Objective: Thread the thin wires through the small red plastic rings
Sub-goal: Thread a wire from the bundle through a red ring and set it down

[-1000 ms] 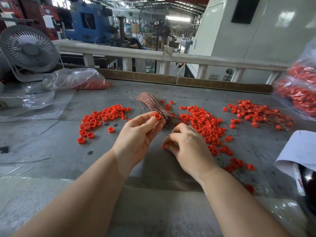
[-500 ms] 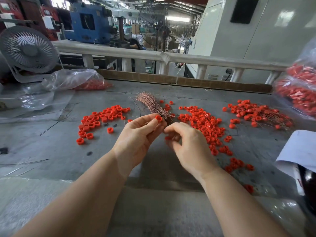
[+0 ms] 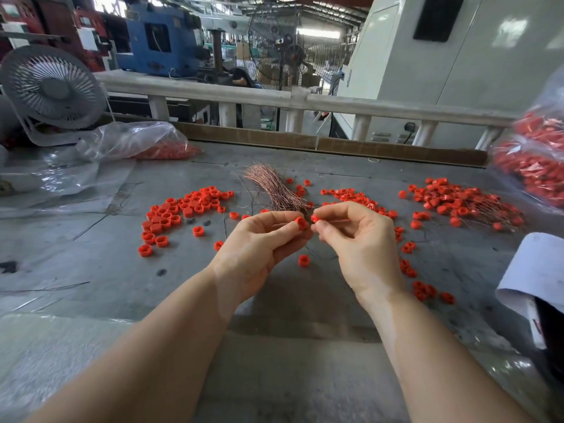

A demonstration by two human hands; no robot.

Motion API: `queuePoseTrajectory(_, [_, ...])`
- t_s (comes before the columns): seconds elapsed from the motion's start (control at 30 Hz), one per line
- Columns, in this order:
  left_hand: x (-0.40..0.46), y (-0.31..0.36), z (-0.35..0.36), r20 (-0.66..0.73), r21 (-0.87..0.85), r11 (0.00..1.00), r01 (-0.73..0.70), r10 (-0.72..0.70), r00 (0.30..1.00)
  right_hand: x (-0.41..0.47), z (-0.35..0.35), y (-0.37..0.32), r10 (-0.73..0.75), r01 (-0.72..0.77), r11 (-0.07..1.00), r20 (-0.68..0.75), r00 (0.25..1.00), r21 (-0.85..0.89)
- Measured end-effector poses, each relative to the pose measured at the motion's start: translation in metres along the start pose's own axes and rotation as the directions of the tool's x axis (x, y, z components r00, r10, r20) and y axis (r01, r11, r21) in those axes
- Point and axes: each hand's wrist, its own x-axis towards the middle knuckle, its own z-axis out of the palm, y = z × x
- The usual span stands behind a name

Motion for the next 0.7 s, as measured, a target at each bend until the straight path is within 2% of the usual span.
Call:
queuePoseTrajectory(0.37, [-0.0025,-0.0002,0.0000,0.047,0.055,0.998,-0.006,0.003,0.999,-0.0008,0.0007,-0.0018,-0.044,0.045,0.999,0.026,0.999,-0.019])
queuePoseTrajectory(0.7, [-0.0031,-0.0001,0.0000,0.059,0.086,0.996,-0.012,0.007,0.998,-0.0022,0.0010,0.0004,-0.126,0.133,0.971,0.051,0.991,-0.199])
